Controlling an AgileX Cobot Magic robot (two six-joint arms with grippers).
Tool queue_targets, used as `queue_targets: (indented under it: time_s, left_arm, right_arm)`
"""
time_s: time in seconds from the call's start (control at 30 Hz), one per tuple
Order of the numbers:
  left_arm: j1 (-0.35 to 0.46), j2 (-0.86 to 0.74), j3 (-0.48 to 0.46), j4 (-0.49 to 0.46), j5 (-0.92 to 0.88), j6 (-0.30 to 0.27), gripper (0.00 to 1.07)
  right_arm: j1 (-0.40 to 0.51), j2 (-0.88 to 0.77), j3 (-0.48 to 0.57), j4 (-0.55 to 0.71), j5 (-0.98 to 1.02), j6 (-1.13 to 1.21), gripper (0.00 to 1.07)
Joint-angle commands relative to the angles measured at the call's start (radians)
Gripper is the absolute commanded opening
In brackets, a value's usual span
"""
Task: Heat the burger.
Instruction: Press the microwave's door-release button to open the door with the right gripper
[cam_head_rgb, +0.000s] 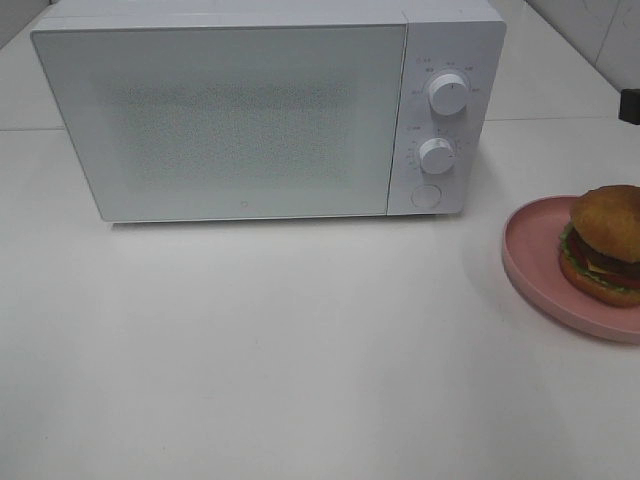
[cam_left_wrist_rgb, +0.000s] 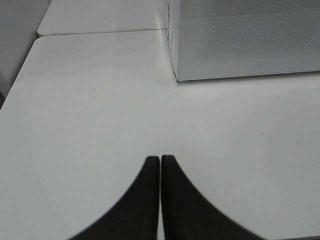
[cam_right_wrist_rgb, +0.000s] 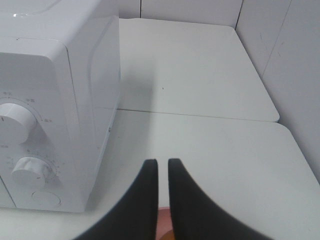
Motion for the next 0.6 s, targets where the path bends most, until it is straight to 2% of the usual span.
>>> queue_targets:
  time_s: [0.03,0.13,0.2,0.3,0.37,0.47,0.53,0.6]
  left_arm:
    - [-0.005,-0.023,0.003,-0.003,-0.010,0.000,0.00]
    - [-0.005,-0.023,0.003,-0.003,-0.010,0.000,0.00]
    - [-0.005,-0.023,0.003,-0.003,-0.010,0.000,0.00]
    - [-0.005,-0.023,0.003,-0.003,-0.010,0.000,0.00]
    - [-0.005,-0.023,0.003,-0.003,-0.010,0.000,0.00]
    - [-0.005,-0.023,0.003,-0.003,-0.010,0.000,0.00]
    - [-0.005,-0.023,0.003,-0.003,-0.010,0.000,0.00]
    - [-0.005,-0.023,0.003,-0.003,-0.010,0.000,0.00]
  right_arm:
    - [-0.003,0.034,-0.008,-0.006,-0.060,0.013,0.00]
    - [0.022,0.087,-0.008,-0.006,-0.114,0.013,0.00]
    - [0.087,0.111,-0.008,-0.006,-0.148,0.013,0.00]
    - [0.114,0.121,-0.008,-0.006,-0.157,0.006,0.00]
    - [0.216,0.167,-0.008,-0.004,-0.184,0.012,0.00]
    - [0.244,0.179,-0.008,-0.003,-0.191,0.012,0.00]
    - [0.336,0.238,-0.008,-0.003,-0.231,0.026,0.00]
    - [0.359,0.255,-0.008,-0.003,-0.243,0.043,0.00]
